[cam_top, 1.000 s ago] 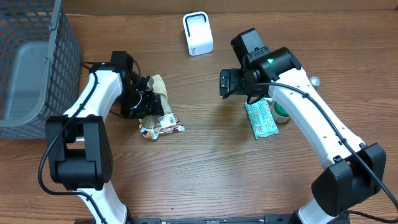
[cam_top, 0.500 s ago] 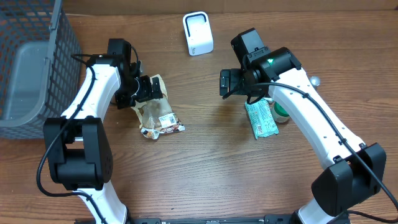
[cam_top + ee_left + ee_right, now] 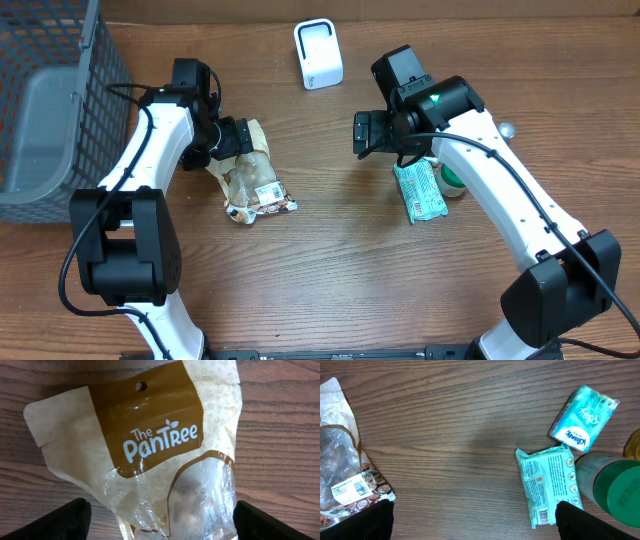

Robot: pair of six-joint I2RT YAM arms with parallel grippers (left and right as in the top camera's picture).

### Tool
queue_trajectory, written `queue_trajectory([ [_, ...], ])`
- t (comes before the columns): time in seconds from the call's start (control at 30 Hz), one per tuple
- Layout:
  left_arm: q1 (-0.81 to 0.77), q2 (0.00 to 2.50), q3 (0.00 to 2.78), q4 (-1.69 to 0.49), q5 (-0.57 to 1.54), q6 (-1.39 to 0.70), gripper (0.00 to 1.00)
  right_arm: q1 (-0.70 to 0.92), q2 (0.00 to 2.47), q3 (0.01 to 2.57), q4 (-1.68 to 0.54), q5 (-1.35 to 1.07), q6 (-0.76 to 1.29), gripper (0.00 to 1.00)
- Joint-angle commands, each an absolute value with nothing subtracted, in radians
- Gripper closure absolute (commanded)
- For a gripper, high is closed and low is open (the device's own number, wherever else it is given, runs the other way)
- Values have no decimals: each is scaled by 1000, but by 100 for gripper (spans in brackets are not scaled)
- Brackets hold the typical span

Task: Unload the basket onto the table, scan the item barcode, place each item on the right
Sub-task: 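Lift the Pantree bag off the table with the left gripper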

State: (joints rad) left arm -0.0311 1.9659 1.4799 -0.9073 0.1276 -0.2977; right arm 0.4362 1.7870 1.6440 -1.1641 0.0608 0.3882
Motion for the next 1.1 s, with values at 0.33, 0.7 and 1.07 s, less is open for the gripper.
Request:
queue_trajectory([
  [0.33, -27, 1999, 1475, -897, 66, -313, 7, 430, 1784, 1655, -1161, 77, 384, 0],
  [0.7, -27, 2117, 1474, -913, 92, -257, 12, 430, 1784, 1655, -1161, 77, 384, 0],
  [1.07, -27, 2191, 1475, -945, 138, -223, 42, 430, 1784, 1655, -1161, 77, 384, 0],
])
